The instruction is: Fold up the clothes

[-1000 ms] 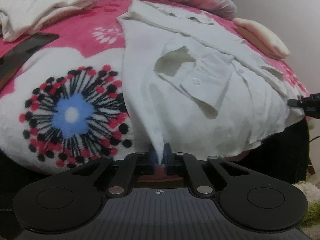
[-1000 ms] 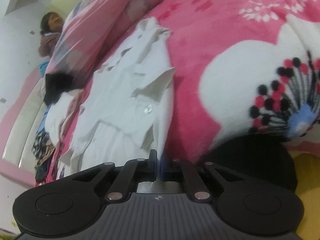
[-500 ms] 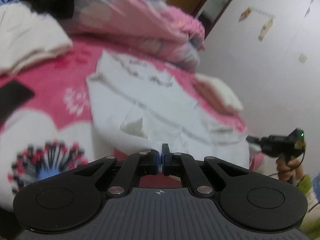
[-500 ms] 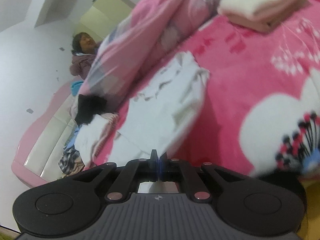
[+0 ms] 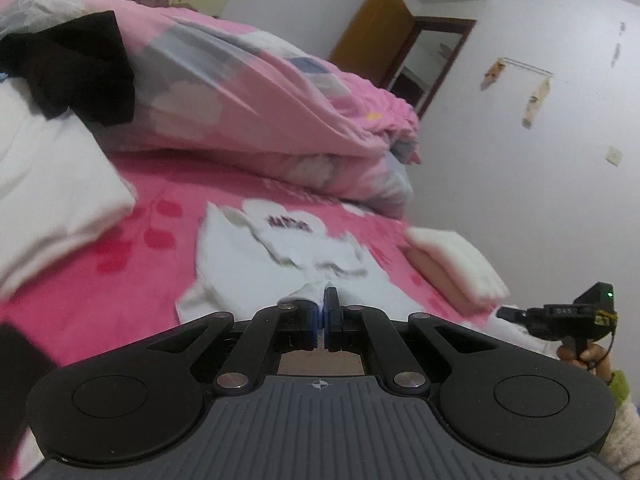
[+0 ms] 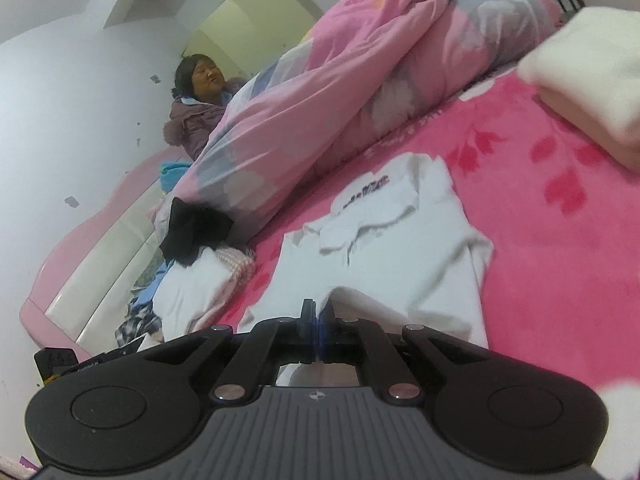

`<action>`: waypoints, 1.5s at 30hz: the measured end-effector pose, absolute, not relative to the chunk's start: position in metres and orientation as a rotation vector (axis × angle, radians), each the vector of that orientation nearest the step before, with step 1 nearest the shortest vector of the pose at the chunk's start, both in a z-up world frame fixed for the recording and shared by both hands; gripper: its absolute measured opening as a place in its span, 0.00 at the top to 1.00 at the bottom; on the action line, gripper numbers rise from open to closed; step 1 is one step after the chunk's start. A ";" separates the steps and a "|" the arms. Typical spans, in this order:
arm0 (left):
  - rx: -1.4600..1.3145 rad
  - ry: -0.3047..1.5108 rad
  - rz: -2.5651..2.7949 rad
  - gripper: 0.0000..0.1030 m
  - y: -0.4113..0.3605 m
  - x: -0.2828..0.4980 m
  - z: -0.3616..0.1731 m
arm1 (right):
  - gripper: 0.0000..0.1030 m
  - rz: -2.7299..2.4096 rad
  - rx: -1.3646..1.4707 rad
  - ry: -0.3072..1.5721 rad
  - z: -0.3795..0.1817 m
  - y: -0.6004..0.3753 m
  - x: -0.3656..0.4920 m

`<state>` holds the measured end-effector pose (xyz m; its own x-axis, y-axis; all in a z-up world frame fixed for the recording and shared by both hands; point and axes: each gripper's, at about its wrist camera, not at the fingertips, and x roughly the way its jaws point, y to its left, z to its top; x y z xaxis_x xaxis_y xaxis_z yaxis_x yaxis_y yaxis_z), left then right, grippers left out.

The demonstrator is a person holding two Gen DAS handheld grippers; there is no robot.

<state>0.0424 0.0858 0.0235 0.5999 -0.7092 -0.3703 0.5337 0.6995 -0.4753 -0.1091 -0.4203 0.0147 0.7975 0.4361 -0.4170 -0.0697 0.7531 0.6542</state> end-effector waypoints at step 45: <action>-0.232 0.838 -0.639 0.58 0.008 0.183 -0.041 | 0.82 0.397 0.190 1.020 -0.073 -0.375 0.176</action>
<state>0.1831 0.0079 -0.0414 0.4964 -0.6106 -0.6171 0.4341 0.7902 -0.4327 0.1759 -0.3752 -0.0733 0.4599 0.4074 -0.7890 -0.2331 0.9128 0.3355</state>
